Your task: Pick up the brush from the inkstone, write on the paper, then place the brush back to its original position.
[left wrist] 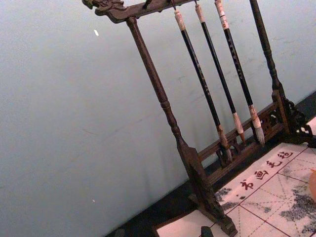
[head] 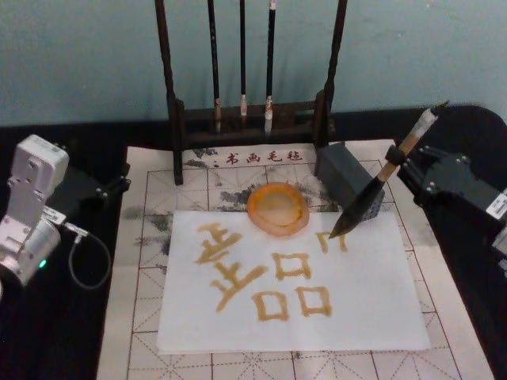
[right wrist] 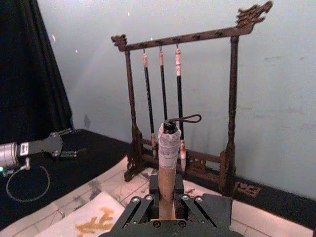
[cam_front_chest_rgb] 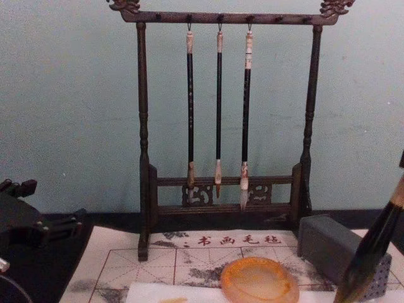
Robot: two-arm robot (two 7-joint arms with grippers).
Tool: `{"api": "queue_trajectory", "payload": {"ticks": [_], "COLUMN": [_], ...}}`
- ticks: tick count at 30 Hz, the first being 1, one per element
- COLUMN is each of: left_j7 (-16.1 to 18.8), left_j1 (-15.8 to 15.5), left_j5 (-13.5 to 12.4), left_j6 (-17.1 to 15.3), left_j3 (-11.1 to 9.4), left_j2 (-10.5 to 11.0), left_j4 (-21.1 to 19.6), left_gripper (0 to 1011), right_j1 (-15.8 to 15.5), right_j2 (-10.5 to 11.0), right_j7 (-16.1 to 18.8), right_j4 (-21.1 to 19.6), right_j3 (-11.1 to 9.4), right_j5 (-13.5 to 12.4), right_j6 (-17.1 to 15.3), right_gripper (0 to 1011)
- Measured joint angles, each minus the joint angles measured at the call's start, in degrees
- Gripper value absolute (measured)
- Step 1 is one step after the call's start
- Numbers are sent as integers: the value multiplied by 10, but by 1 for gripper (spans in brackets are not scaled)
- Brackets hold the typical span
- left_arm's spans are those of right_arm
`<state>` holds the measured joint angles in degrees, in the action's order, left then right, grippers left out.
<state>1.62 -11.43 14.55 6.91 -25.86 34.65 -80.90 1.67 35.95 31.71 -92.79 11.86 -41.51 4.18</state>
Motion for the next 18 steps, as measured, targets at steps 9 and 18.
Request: {"api": "queue_trajectory", "payload": {"ticks": [9,18], "left_j7": [0,0], "left_j1": [0,0], "left_j5": [0,0], "left_j6": [0,0], "left_j3": [0,0], "left_j2": [0,0], "left_j4": [0,0], "left_gripper": [1001,1001], "right_j1": [4,12], "right_j2": [-2,-10], "right_j7": [-1,-2], "right_j4": [4,13], "right_j3": [11,18], "right_j5": [11,28], "right_j6": [0,13], "right_gripper": [181,181]}}
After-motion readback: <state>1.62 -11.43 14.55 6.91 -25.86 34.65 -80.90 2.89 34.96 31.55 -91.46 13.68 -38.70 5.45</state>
